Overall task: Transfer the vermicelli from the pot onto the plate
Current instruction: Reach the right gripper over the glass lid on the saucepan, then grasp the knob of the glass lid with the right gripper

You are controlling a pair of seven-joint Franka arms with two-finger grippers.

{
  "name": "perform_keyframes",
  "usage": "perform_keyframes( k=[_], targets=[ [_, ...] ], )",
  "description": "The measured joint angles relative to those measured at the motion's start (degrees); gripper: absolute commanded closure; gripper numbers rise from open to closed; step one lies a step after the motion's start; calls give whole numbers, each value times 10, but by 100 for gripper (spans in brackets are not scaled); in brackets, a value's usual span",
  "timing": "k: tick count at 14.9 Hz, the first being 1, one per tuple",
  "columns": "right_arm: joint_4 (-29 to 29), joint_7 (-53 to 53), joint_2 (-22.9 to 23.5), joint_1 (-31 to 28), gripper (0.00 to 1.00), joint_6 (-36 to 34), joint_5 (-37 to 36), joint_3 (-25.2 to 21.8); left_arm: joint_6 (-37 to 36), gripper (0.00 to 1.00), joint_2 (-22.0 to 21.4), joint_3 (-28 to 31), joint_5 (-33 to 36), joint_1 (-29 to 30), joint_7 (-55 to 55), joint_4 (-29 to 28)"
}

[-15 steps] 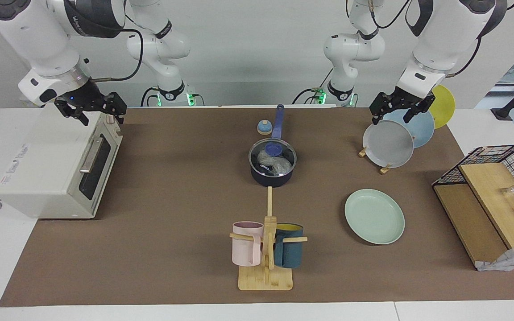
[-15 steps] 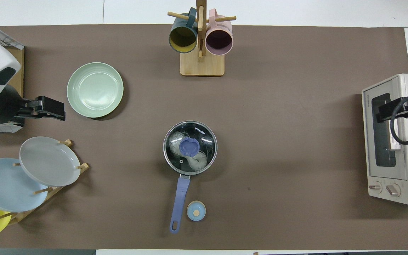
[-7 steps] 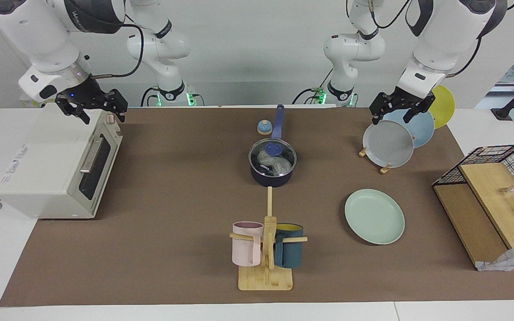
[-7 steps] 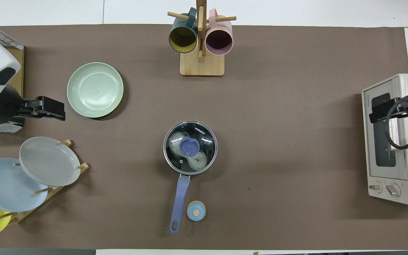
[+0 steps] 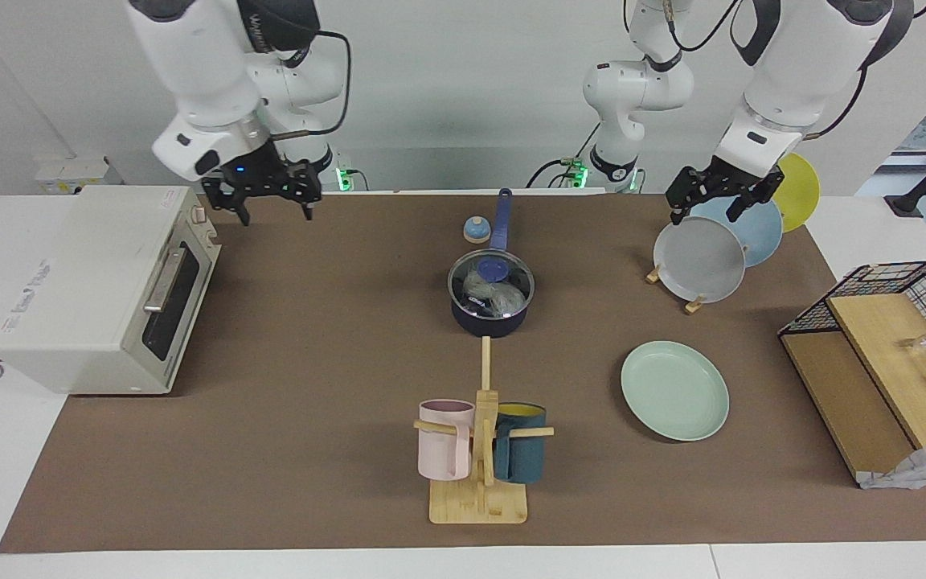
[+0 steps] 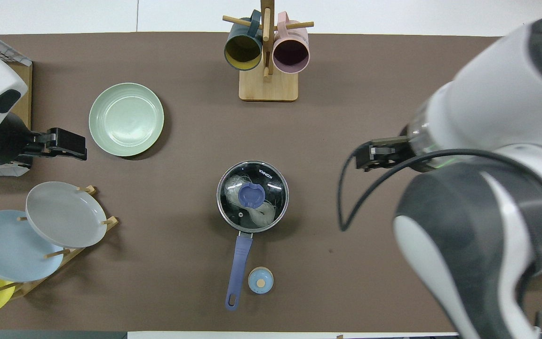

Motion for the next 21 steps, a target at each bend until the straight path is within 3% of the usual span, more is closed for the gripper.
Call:
perform_keyframes(
  k=[4, 9, 16, 21],
  targets=[
    [76, 109, 102, 74, 0, 42, 10, 6, 0, 0, 0, 0, 0, 0, 0, 0],
    [100, 186, 176, 128, 0, 85, 11, 7, 0, 0, 0, 0, 0, 0, 0, 0],
    [99, 212, 206, 164, 0, 113, 11, 8, 0, 0, 0, 0, 0, 0, 0, 0],
    [53, 212, 205, 176, 3, 139, 11, 8, 0, 0, 0, 0, 0, 0, 0, 0]
  ],
)
